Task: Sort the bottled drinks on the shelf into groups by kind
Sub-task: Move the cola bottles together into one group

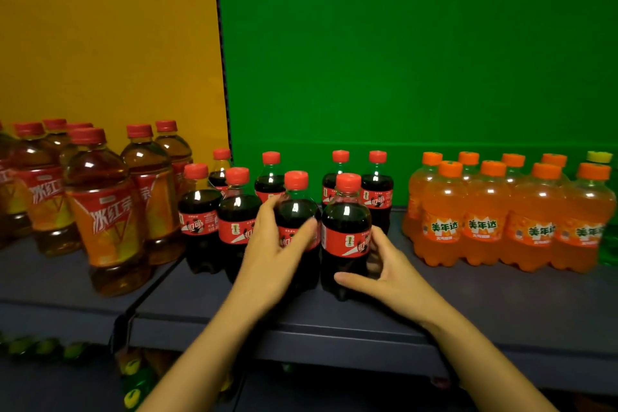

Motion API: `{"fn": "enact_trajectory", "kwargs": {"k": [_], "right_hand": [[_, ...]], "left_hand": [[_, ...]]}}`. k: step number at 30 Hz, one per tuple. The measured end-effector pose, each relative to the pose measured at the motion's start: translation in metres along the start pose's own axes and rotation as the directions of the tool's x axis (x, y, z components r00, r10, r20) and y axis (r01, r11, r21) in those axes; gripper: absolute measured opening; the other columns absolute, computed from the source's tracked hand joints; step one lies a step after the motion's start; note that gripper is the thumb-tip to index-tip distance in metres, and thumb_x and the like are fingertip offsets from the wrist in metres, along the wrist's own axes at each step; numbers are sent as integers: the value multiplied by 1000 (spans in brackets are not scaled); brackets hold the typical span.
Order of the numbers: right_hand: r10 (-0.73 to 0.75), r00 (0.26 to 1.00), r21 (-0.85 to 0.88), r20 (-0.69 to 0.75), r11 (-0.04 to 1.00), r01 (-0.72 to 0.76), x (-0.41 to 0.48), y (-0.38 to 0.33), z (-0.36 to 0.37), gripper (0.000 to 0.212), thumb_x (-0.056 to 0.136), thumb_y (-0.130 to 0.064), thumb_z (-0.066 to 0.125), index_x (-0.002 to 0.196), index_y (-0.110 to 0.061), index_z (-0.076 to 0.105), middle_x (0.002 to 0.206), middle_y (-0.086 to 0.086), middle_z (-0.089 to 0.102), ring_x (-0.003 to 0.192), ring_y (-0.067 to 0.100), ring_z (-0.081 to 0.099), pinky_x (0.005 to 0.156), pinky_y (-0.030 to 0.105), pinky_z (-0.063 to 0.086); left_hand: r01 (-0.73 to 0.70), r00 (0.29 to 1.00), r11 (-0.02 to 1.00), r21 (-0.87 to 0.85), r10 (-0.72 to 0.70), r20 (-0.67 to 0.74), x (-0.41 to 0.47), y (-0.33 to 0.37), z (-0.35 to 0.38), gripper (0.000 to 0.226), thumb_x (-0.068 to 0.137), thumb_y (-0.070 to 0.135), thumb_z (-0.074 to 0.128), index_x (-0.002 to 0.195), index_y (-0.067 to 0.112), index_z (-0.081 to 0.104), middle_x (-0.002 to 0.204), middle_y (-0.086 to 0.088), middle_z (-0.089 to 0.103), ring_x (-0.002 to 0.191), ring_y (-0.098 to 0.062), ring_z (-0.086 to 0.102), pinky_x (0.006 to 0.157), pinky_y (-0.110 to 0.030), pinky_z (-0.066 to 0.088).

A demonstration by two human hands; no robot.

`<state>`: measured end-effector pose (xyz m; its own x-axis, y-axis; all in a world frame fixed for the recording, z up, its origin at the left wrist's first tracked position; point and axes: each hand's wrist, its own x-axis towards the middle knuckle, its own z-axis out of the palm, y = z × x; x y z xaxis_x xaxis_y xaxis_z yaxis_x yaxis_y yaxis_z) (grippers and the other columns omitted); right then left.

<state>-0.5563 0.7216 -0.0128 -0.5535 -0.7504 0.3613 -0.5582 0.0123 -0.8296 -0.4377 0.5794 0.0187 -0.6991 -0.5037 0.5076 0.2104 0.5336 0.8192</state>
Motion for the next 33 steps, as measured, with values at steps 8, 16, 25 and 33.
{"fn": "enact_trajectory", "kwargs": {"k": [8, 16, 25, 33], "right_hand": [[21, 950, -73, -311, 996, -46, 6, 6, -5, 78, 70, -17, 79, 132, -20, 32, 112, -24, 49, 105, -6, 49, 95, 18, 38], [-1, 910, -177, -415, 981, -80, 18, 18, -11, 78, 76, -18, 74, 138, -13, 28, 134, 3, 48, 125, 16, 44, 100, 25, 35], [-20, 870, -259, -492, 958, -125, 20, 26, -11, 84, 79, -23, 71, 145, -17, 18, 145, 4, 38, 134, 18, 36, 107, 31, 31], [56, 869, -182, -492, 969, -165, 20, 26, -11, 74, 81, -18, 69, 139, -11, 22, 138, 8, 44, 128, 22, 43, 97, 24, 34]], "left_hand": [[-37, 999, 984, 172, 36, 10, -18, -34, 11, 76, 79, 25, 71, 140, 19, 26, 137, 6, 43, 120, -2, 40, 95, -17, 31], [-17, 1000, 984, 180, 13, 26, -2, -39, 21, 70, 75, 28, 74, 132, 16, 34, 115, 12, 52, 115, -12, 51, 88, -21, 37], [-14, 1000, 963, 270, 9, 20, 24, -41, 48, 64, 73, 35, 75, 123, 11, 42, 123, -5, 51, 118, -21, 48, 98, -34, 41], [-10, 1000, 951, 310, 5, 16, 36, -44, 64, 61, 73, 39, 74, 117, 10, 43, 119, -5, 54, 114, -21, 50, 95, -36, 43]]}}
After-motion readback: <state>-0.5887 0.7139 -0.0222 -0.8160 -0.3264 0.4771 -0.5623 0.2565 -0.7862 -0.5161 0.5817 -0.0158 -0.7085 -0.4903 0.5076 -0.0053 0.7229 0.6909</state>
